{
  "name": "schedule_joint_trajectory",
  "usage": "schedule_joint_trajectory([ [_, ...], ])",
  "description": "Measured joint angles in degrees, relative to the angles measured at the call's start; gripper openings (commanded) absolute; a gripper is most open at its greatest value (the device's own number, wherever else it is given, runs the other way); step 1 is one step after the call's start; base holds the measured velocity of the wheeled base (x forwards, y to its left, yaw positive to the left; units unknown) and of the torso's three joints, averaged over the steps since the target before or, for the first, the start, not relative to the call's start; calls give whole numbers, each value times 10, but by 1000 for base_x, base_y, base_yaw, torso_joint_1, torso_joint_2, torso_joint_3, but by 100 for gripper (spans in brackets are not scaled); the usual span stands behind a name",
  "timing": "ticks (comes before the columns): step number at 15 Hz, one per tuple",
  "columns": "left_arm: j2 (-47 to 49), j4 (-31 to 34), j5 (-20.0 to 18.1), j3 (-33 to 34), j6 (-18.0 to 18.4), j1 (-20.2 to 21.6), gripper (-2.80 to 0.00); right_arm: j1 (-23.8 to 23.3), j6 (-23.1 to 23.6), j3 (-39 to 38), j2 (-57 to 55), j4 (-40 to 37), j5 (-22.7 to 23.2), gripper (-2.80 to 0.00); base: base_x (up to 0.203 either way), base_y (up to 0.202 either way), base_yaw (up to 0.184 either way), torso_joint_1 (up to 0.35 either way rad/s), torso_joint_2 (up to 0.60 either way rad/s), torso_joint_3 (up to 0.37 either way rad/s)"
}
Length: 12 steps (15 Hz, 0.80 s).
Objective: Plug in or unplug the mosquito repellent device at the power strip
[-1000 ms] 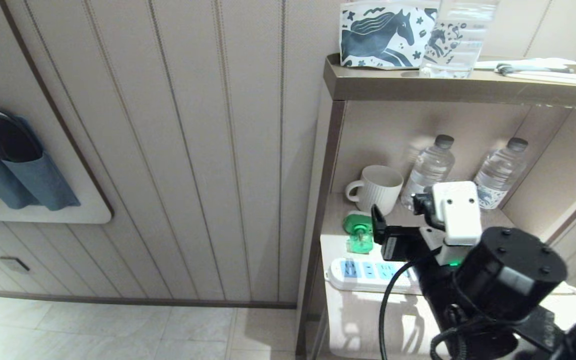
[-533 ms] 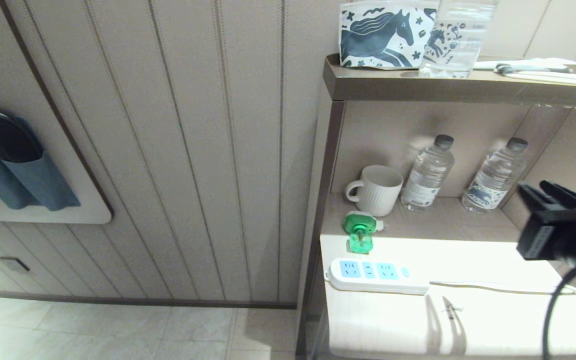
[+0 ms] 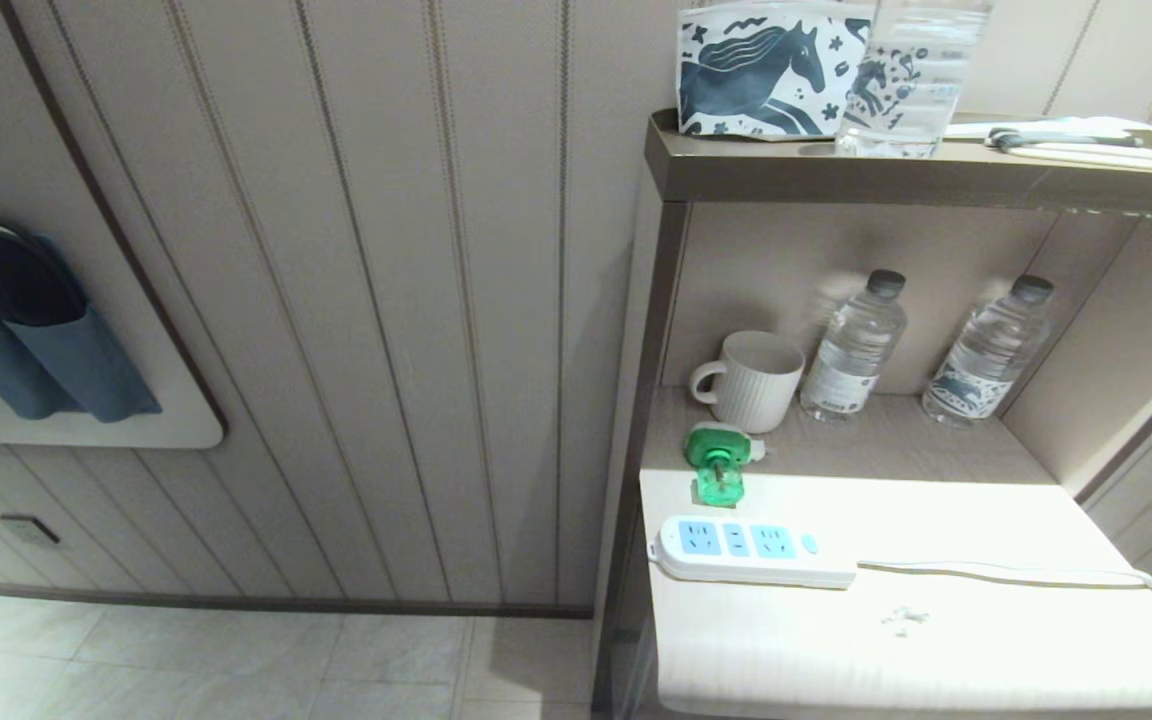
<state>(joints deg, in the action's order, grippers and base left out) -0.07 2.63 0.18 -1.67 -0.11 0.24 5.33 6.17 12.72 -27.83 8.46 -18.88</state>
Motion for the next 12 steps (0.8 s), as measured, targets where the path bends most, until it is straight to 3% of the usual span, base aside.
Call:
schedule_joint_trajectory([
  [3, 0, 0, 0, 0, 0, 0, -280, -32, -38, -87, 104, -12, 96, -280, 0, 0, 0, 0, 0, 0],
  [7, 0, 0, 0, 0, 0, 0, -280, -46, -44, -122, 220, -44, 164, -280, 0, 0, 0, 0, 0, 0],
  [9, 0, 0, 0, 0, 0, 0, -280, -48, -24, -125, 251, -84, 186, -280, 0, 0, 0, 0, 0, 0],
  [12, 0, 0, 0, 0, 0, 0, -280, -48, -41, -127, 269, -87, 186, -280, 0, 0, 0, 0, 0, 0],
])
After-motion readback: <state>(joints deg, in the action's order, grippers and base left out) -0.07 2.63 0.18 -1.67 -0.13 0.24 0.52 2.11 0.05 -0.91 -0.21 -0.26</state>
